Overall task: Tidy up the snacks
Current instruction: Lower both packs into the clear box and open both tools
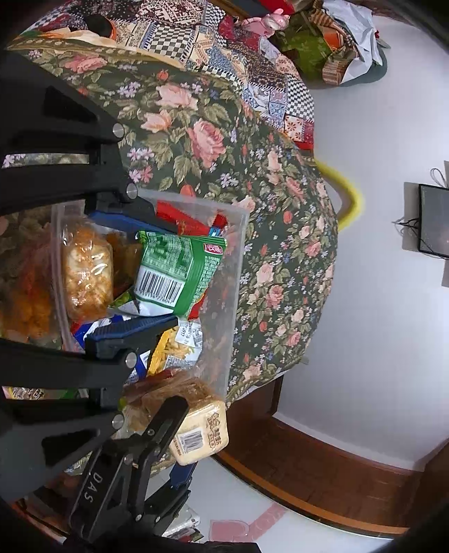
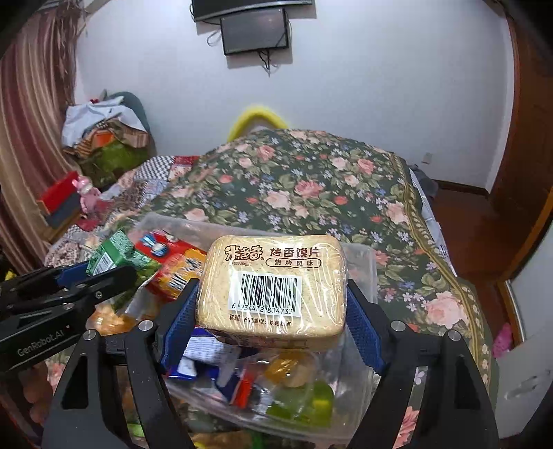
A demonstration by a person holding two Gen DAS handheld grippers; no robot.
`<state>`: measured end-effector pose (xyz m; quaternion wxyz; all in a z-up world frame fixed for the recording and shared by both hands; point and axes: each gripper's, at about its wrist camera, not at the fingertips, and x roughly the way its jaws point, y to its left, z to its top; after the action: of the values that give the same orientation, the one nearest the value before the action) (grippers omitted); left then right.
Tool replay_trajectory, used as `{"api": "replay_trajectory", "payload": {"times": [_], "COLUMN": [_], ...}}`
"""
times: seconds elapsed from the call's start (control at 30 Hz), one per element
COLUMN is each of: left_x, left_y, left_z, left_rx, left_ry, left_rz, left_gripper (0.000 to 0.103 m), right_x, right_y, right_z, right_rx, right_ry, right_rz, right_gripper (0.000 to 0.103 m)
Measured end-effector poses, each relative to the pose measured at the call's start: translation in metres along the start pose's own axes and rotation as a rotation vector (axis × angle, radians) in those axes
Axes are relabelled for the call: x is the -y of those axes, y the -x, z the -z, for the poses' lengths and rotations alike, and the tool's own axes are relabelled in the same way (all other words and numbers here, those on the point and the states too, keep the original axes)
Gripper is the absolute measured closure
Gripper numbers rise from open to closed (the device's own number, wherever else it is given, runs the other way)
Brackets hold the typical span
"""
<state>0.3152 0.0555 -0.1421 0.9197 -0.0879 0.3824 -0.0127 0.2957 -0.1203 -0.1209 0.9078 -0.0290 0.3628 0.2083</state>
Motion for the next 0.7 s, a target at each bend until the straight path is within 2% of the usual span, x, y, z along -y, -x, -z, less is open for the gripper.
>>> {"api": "replay_trajectory", "payload": {"times": [0.07,0.17,0.3,0.53,0.7], "left_x": [0.002,0.005,0.005,0.011,0.01], "left_y": [-0.003,-0.005,0.003,0.04,0.07], "left_z": [0.001,0.001,0.003,0.007,0.017], "left_rx": [-0.003,-0.008,-0.006,0.039,0.063], "left_ry": [-0.006,-0.019,-0.025,-0.068,-0.088], "left_rz": [-0.006,-0.018,-0.011,-0.001,0.0], "left_gripper": [0.059,0.053,0.052,0.051,0.046], "right_x": [0.002,0.003,0.004,-0.001,-0.006], "right_y": [-0.002,0.005,0.016,0.044,0.063], "right_z": [0.0,-0.001,-0.003,0.001,0.013], "right_rx": [0.0,0.012,0.026,0.047,0.044], "right_ry": [-0.01,-0.018,-0.017,0.011,0.044], "right_rz": [-0.006,0.008,-0.001,-0.023,-0.041], "right_gripper": [0.025,0.023,0.021,0.021,0.021]}}
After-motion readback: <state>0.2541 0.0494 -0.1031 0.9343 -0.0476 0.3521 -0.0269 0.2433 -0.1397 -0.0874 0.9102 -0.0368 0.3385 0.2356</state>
